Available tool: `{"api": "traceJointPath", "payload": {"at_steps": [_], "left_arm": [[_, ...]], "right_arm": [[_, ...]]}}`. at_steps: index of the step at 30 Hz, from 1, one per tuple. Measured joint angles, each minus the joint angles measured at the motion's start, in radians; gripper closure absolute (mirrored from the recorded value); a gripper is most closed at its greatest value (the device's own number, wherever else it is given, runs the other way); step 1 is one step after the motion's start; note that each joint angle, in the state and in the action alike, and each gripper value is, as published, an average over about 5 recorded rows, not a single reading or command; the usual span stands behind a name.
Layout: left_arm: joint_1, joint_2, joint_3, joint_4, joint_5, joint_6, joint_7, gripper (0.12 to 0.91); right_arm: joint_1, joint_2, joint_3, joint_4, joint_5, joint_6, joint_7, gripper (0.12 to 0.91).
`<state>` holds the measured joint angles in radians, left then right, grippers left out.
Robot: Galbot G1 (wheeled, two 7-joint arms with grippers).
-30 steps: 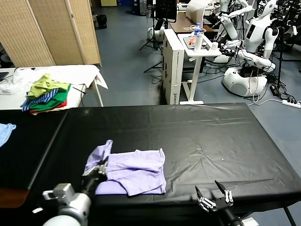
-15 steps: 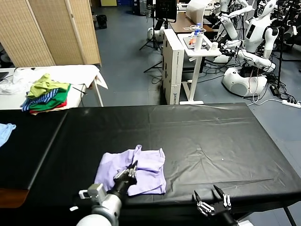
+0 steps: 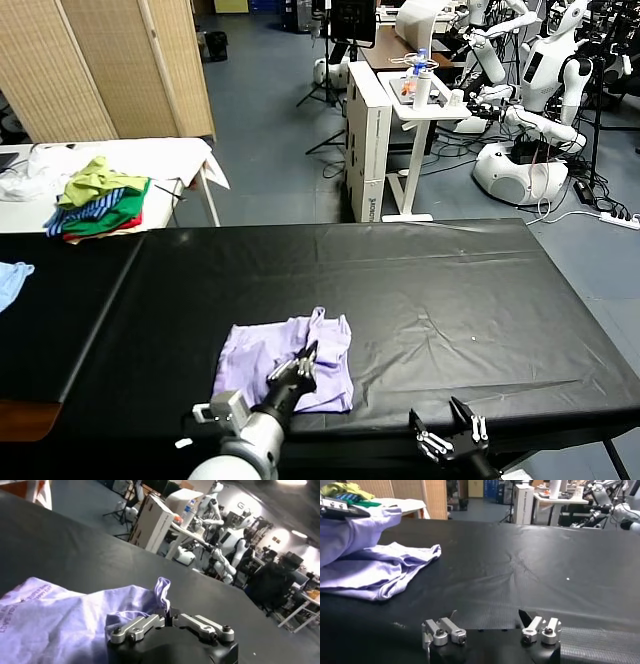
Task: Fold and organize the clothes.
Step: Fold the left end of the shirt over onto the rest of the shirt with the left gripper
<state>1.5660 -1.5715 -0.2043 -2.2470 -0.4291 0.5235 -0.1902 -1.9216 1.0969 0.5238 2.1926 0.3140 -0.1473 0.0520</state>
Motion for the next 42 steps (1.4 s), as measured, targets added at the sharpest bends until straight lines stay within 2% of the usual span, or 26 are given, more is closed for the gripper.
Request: {"api": "traceJointPath", "payload": {"at_steps": [11,20,23,28,31,33,37,42], "left_arm": [[-0.018,-0.020,0.011,0.053,0.033,-0.023,0.005,0.849],[-0.024,-0.033,0.018,0.086,0.078,-0.047,0.012,0.842],[-0.014,-0.033,0.022,0.082,0.086,-0.050,0.014,0.745],[0.000,-0.033,0.022,0.057,0.093,-0.051,0.026,0.438],[-0.001,-0.033,0.022,0.039,0.104,-0.057,0.053,0.256],[-0.005,-0.034,0.017,0.026,0.108,-0.064,0.081,0.172],[-0.017,0.005,-0.028,0.011,0.096,-0.084,0.114,0.127],[-0.031,0.171,-0.134,0.025,0.085,-0.113,0.116,0.124]], "right_arm": [[0.006,-0.001,-0.003,-0.001,-0.002,-0.002,0.000,0.118],[0.012,-0.044,-0.018,0.027,0.028,-0.012,-0.004,0.118],[0.015,-0.065,-0.028,0.042,0.041,-0.017,-0.004,0.118],[0.032,-0.104,-0.055,0.067,0.056,-0.020,-0.010,0.118],[0.053,-0.134,-0.078,0.084,0.069,-0.025,-0.014,0.118],[0.075,-0.155,-0.098,0.093,0.079,-0.032,-0.018,0.118],[0.147,-0.202,-0.156,0.095,0.109,-0.059,-0.032,0.118],[0.317,-0.275,-0.277,0.066,0.161,-0.101,-0.043,0.118]]}}
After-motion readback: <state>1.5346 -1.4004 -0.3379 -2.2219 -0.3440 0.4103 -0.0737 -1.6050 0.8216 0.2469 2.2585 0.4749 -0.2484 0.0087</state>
